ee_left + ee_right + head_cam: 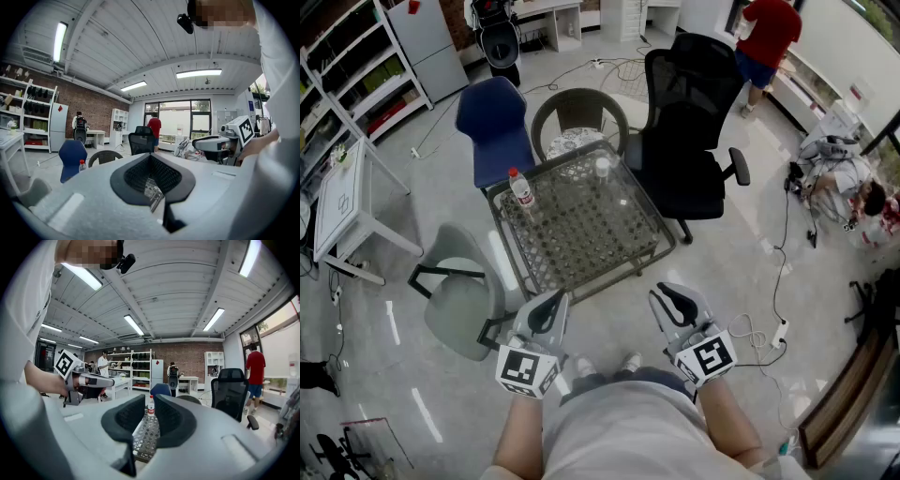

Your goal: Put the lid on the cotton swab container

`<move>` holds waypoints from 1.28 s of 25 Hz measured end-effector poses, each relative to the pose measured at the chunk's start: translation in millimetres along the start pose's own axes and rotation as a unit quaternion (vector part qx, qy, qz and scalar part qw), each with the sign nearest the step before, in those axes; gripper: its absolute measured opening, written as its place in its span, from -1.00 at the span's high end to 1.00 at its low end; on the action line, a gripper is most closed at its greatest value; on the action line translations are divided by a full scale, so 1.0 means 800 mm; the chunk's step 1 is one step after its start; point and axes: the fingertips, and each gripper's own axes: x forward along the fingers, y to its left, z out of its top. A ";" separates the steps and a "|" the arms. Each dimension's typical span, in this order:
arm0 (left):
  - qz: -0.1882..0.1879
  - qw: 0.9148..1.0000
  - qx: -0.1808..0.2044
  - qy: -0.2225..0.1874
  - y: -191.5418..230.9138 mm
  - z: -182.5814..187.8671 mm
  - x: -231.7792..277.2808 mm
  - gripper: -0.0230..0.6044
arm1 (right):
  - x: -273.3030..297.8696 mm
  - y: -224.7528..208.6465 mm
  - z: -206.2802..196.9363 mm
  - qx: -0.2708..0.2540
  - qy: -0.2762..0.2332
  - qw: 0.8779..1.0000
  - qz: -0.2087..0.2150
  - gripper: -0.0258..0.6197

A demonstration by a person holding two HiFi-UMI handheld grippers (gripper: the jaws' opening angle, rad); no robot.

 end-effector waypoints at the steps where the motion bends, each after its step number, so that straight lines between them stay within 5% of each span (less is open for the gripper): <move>1: -0.003 1.000 -0.003 -0.001 0.000 -0.002 -0.001 0.90 | 0.000 0.002 -0.001 -0.003 0.002 1.000 0.000 0.69; 10: -0.013 1.000 0.000 0.006 -0.009 -0.008 0.013 0.90 | -0.008 -0.005 -0.003 0.002 0.004 1.000 -0.003 0.69; 28: -0.013 0.999 0.051 0.004 -0.108 0.014 0.122 0.90 | -0.078 -0.134 -0.001 0.053 -0.066 0.996 -0.018 0.70; 32: -0.019 0.999 0.048 0.010 -0.111 0.011 0.146 0.90 | -0.071 -0.149 -0.009 0.076 -0.065 0.995 -0.012 0.83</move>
